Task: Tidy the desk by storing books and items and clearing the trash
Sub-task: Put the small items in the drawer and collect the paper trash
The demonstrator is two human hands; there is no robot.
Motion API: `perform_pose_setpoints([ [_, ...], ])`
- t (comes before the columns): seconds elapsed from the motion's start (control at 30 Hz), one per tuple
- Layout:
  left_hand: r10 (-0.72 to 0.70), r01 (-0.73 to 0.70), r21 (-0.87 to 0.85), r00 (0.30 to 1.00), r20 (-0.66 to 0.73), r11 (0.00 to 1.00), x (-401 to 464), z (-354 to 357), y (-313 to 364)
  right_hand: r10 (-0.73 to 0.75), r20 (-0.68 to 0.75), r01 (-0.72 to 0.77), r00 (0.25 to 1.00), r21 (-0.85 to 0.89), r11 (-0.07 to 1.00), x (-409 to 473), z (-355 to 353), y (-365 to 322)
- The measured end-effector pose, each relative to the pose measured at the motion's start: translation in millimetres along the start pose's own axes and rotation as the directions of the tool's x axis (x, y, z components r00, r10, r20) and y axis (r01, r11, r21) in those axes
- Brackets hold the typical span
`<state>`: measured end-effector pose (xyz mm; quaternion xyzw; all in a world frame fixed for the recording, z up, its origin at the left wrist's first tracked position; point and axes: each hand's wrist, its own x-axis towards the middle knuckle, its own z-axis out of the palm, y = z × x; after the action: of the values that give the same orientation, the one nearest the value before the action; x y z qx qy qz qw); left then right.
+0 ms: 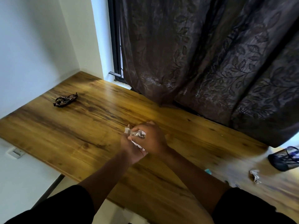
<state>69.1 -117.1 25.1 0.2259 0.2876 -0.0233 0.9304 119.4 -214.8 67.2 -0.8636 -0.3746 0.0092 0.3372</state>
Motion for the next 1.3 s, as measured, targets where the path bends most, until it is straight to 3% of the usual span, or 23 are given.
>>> perform_pose_setpoints([
  [0.27, -0.038, 0.036, 0.054, 0.998, 0.042, 0.998, 9, 13, -18, -0.076, -0.112, 0.064, 0.991, -0.109, 0.992, -19, 0, 32],
  [0.47, -0.049, 0.036, 0.142, 0.994, 0.094, 0.989, 18, 26, -42, -0.039, -0.188, 0.02, 0.981, -0.098, 0.995, -34, -15, 46],
  [0.73, -0.278, 0.244, 0.187, 0.943, 0.184, 0.952, 16, 50, -72, 0.063, -0.307, -0.1, 0.95, -0.107, 0.989, -67, -57, 77],
  [0.8, -0.262, 0.226, 0.205, 0.951, 0.167, 0.952, 27, 46, -81, 0.085, -0.343, -0.143, 0.935, -0.148, 0.979, -86, -77, 95],
  [0.9, -0.311, 0.299, 0.122, 0.945, 0.103, 0.947, 34, 45, -95, 0.261, -0.191, -0.307, 0.946, -0.275, 0.911, -117, -104, 130],
  [0.97, -0.341, 0.336, 0.072, 0.936, 0.086, 0.939, 39, 45, -104, 0.448, -0.03, -0.428, 0.894, -0.356, 0.831, -140, -115, 148],
  [1.07, -0.363, 0.361, 0.035, 0.924, 0.12, 0.932, 37, 50, -117, 0.534, 0.113, -0.431, 0.838, -0.463, 0.774, -170, -115, 159],
  [1.17, -0.371, 0.375, -0.005, 0.919, 0.13, 0.927, 37, 54, -128, 0.539, 0.132, -0.418, 0.832, -0.49, 0.765, -186, -108, 163],
  [1.3, -0.344, 0.347, -0.007, 0.931, 0.121, 0.938, 39, 60, -135, 0.518, 0.034, -0.464, 0.855, -0.398, 0.791, -190, -104, 165],
])
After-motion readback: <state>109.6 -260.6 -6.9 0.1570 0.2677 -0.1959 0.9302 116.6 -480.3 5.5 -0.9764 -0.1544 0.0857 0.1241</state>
